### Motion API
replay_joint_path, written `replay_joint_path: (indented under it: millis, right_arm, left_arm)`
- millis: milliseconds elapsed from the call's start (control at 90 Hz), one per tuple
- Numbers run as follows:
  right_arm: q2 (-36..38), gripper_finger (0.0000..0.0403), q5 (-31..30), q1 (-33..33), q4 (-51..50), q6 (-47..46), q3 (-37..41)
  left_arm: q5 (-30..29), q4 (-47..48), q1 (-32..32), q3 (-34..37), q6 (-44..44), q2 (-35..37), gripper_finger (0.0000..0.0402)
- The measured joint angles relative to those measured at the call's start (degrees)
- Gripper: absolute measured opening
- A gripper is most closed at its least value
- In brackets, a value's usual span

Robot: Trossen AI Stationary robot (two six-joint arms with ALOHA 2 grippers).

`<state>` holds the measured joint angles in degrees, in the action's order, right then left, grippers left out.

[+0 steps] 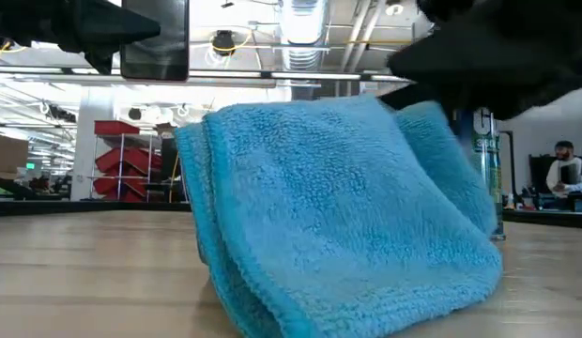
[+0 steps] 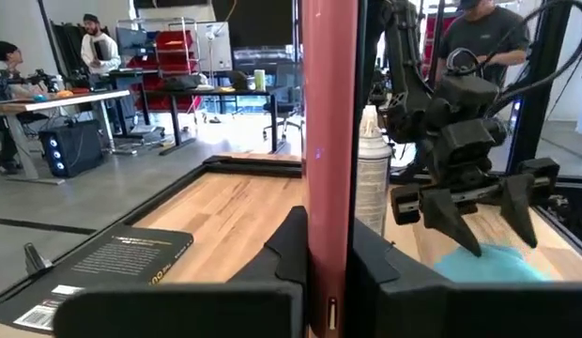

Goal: Apply microfiber cloth
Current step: Wipe the front of the cellphone with the microfiber cloth, then spray the back of the cellphone with the spray bottle

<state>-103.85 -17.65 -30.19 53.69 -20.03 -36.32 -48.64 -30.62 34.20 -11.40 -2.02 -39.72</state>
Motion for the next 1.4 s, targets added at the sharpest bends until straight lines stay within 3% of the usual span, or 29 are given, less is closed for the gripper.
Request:
replay_joint_path:
  millis: [144,489,689,933,1189,1400]
  right_arm:
    - [0.0,0.0282,2.9,1.0,0.0,2.6,-1.6]
    - [0.9,0.0285,2.8,1.9,-0.3,5.3,-3.2]
    - [6.6,0.0286,2.8,2.6,-3.6,4.8,-3.2]
    - [14.1,0.0286,3.3,5.0,-15.1,-0.2,-3.2]
    - [19.1,0.0286,9.1,7.5,-18.1,-4.6,-3.2]
    - [22.2,0.0286,13.9,10.9,-19.2,-5.3,-3.2]
  left_arm:
    - [0.0,0.1,0.0,0.0,-3.2,0.0,0.0006]
    - [-3.0,2.8,0.0,-0.1,-18.8,0.0,0.0006]
    - [-7.4,15.1,0.0,-6.6,-28.3,-2.8,0.0006]
    - [-19.8,32.2,0.0,-17.7,-34.7,-12.7,0.0006]
    - [-36.9,33.8,1.4,-25.3,-51.1,-27.4,0.0006]
    - [-38.0,38.2,3.5,-29.4,-52.3,-36.8,0.0006]
